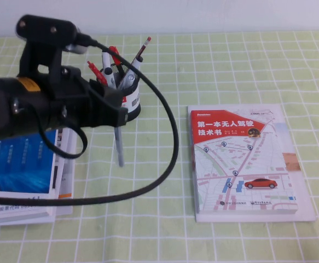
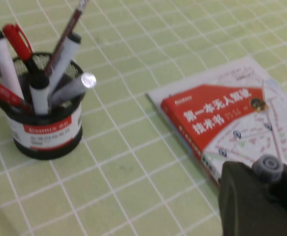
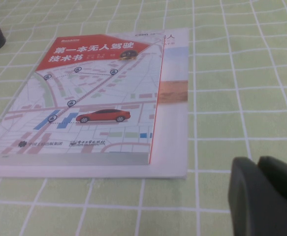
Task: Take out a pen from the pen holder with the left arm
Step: Place the pen on the table
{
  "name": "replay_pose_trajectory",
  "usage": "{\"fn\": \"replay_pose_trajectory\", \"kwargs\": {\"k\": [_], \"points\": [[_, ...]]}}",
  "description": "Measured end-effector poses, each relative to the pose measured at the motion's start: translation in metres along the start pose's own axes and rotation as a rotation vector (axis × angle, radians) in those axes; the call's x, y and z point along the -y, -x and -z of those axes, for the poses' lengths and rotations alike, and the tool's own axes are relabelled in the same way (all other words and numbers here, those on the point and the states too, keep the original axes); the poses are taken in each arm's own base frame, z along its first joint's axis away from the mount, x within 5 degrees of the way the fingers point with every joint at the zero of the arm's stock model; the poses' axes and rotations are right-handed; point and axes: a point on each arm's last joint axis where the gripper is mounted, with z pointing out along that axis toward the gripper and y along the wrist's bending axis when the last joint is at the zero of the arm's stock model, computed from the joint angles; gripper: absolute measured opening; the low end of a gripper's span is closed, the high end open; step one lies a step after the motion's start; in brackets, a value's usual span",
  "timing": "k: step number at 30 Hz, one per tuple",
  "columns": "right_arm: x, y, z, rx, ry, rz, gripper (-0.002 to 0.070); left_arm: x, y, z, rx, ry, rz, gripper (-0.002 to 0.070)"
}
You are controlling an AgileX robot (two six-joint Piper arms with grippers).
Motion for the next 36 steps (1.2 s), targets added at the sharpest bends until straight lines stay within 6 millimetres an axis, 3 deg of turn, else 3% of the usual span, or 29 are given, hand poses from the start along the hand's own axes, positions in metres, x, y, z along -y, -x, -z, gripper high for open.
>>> {"fn": "replay_pose_trajectory", "kwargs": {"k": [5, 9, 16, 24, 36], "points": [[0.0, 0.0, 0.0, 0.0, 0.0, 0.0, -0.0014, 0.002, -0.008, -0.002, -0.088, -0.022, -0.001, 0.0055], [0.0, 0.0, 0.0, 0.0, 0.0, 0.0, -0.0014, 0.001, -0.014, -0.017, -0.237, -0.009, 0.03, 0.0055], [0.0, 0.0, 0.0, 0.0, 0.0, 0.0, -0.0014, 0.006, 0.009, -0.058, -0.469, 0.02, 0.062, 0.0055], [0.0, 0.0, 0.0, 0.0, 0.0, 0.0, -0.0014, 0.007, 0.031, -0.112, -0.578, 0.019, 0.107, 0.0055], [0.0, 0.0, 0.0, 0.0, 0.0, 0.0, -0.0014, 0.004, 0.028, -0.182, -0.745, -0.002, 0.201, 0.0055]]}}
